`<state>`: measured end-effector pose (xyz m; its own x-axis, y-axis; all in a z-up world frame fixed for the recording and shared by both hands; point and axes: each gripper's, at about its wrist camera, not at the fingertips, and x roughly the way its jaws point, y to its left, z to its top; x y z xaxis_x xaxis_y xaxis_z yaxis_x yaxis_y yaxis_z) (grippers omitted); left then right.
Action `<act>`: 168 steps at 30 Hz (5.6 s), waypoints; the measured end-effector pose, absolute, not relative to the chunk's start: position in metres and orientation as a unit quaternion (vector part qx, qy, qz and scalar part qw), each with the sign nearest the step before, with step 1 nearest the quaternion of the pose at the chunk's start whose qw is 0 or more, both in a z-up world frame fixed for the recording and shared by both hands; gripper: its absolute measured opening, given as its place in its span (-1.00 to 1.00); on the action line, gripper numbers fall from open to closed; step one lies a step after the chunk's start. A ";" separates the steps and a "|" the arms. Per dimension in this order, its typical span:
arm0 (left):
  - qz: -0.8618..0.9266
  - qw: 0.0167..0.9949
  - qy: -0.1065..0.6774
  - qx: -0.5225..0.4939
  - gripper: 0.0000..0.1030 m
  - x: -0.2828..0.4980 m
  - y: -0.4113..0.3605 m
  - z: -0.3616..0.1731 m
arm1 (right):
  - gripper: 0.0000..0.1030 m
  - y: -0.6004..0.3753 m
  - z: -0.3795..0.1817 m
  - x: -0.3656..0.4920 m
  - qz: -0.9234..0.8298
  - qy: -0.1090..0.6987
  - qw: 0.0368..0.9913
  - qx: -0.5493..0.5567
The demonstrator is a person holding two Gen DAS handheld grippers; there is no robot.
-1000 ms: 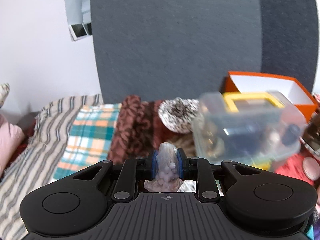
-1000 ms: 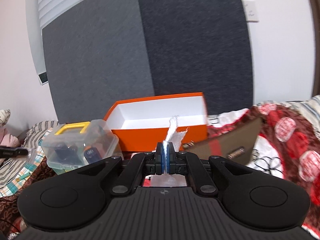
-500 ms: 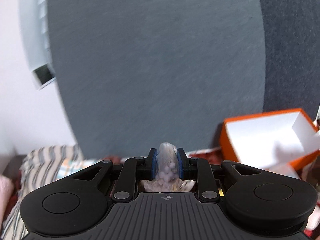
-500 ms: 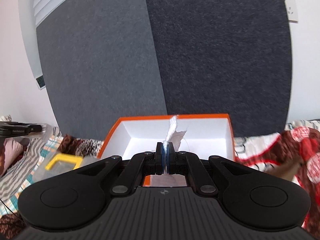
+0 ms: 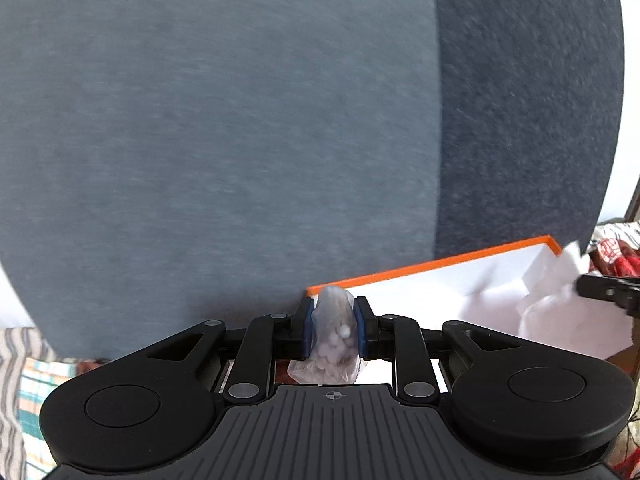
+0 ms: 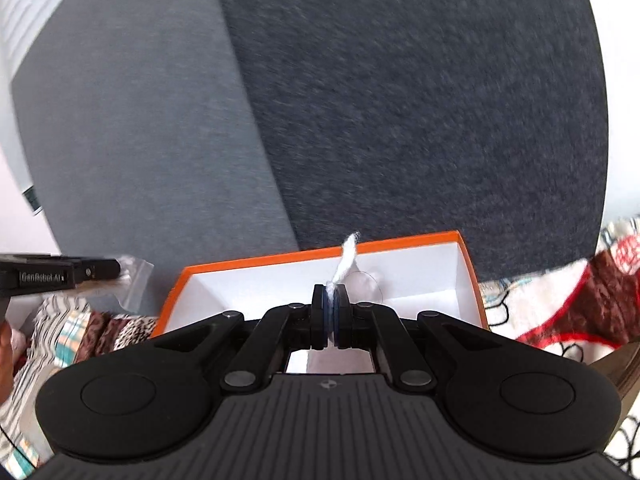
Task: Organize soft objects
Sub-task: 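Carry both held items up and over to the open orange box, then open both tools to drop the items into the orange box, then grasp the black scrunchie with the left tool while the right tool grasps the teal packet, then carry the scrunchie and teal packet over to the orange box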
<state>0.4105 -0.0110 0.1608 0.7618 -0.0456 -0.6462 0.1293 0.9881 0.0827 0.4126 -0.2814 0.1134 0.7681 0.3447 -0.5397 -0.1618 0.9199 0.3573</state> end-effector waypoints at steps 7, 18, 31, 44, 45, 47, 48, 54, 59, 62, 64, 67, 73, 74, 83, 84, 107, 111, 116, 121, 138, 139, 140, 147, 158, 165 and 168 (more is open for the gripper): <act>-0.047 0.927 0.368 0.047 1.00 0.420 -0.028 0.145 | -0.35 -0.284 0.084 0.426 0.114 0.368 0.909 0.162; -0.051 0.943 0.326 0.035 1.00 0.364 -0.001 0.188 | 0.53 -0.306 0.119 0.385 0.100 0.338 0.919 0.175; -0.075 0.955 0.287 0.019 1.00 0.217 0.048 0.215 | 0.81 -0.302 0.171 0.256 0.140 0.334 0.924 0.121; -0.128 0.924 0.360 -0.021 1.00 0.126 0.025 0.115 | 0.88 -0.283 0.093 0.121 0.128 0.394 0.903 0.113; -0.134 0.918 0.373 -0.024 1.00 0.124 0.020 0.102 | 0.88 -0.281 0.085 0.116 0.121 0.398 0.902 0.117; -0.137 0.910 0.390 -0.027 1.00 0.122 0.009 0.081 | 0.86 -0.277 0.071 0.106 0.115 0.401 0.900 0.126; -0.139 0.906 0.399 -0.031 1.00 0.122 0.005 0.071 | 0.86 -0.275 0.067 0.101 0.114 0.399 0.901 0.129; -0.149 0.891 0.426 -0.055 1.00 0.121 -0.004 0.037 | 0.85 -0.251 0.056 0.097 0.099 0.389 0.911 0.095; -0.149 0.885 0.437 -0.060 1.00 0.125 -0.007 0.024 | 0.63 -0.229 0.043 0.098 0.082 0.379 0.921 0.047; -0.155 0.881 0.443 -0.060 1.00 0.125 -0.009 0.018 | 0.22 -0.222 0.036 0.094 0.065 0.366 0.928 0.021; -0.161 0.880 0.441 -0.066 1.00 0.124 -0.010 0.016 | 0.09 -0.220 0.034 0.089 0.059 0.348 0.936 0.000; -0.166 0.883 0.433 -0.070 1.00 0.120 -0.010 0.018 | -0.15 -0.224 0.035 0.084 0.064 0.332 0.941 0.003; -0.160 0.891 0.418 -0.076 0.55 0.111 -0.004 0.025 | -0.45 -0.237 0.041 0.073 0.080 0.318 0.944 0.038; -0.162 0.892 0.415 -0.082 0.55 0.110 -0.001 0.027 | -0.50 -0.238 0.041 0.071 0.083 0.316 0.944 0.043; -0.146 0.910 0.374 -0.102 0.55 0.094 0.019 0.050 | -0.67 -0.260 0.055 0.051 0.087 0.277 0.953 0.082; -0.144 0.911 0.372 -0.104 0.55 0.093 0.022 0.051 | -0.67 -0.264 0.058 0.050 0.088 0.273 0.954 0.091; -0.122 0.919 0.357 -0.113 0.56 0.084 0.044 0.057 | -0.67 -0.303 0.040 0.054 0.123 0.310 0.920 0.204; -0.115 0.922 0.353 -0.109 0.56 0.084 0.049 0.060 | -0.67 -0.312 0.044 0.059 0.119 0.303 0.923 0.203; -0.104 0.926 0.348 -0.104 0.56 0.085 0.057 0.065 | -0.67 -0.315 0.053 0.072 0.118 0.292 0.930 0.189; -0.086 0.928 0.347 -0.102 0.56 0.090 0.072 0.066 | -0.71 -0.322 0.059 0.083 0.108 0.285 0.934 0.186; 0.043 0.938 0.331 -0.097 0.55 0.159 0.171 0.105 | -0.77 -0.410 0.051 0.176 -0.061 0.300 0.939 0.157; 0.049 0.938 0.330 -0.094 0.56 0.166 0.175 0.109 | -0.77 -0.417 0.052 0.185 -0.073 0.299 0.939 0.154; 0.055 0.938 0.329 -0.091 0.56 0.177 0.179 0.115 | -0.77 -0.422 0.054 0.193 -0.082 0.297 0.939 0.151; 0.063 0.944 0.320 -0.040 0.56 0.254 0.172 0.154 | -0.77 -0.446 0.083 0.253 -0.117 0.263 0.950 0.119; -0.036 0.945 0.326 0.012 0.57 0.365 0.062 0.180 | -0.77 -0.382 0.126 0.344 0.027 0.246 0.958 0.145; -0.067 0.931 0.358 0.001 0.58 0.403 0.000 0.163 | -0.77 -0.308 0.111 0.395 0.108 0.293 0.933 0.179; -0.076 0.927 0.368 -0.004 0.60 0.410 -0.015 0.156 | -0.77 -0.289 0.096 0.412 0.109 0.315 0.922 0.199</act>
<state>0.4103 -0.0146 0.1558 0.7180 -0.1436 -0.6811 0.1372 0.9885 -0.0637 0.4121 -0.2888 0.0960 0.7782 0.3256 -0.5370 -0.0757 0.8975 0.4345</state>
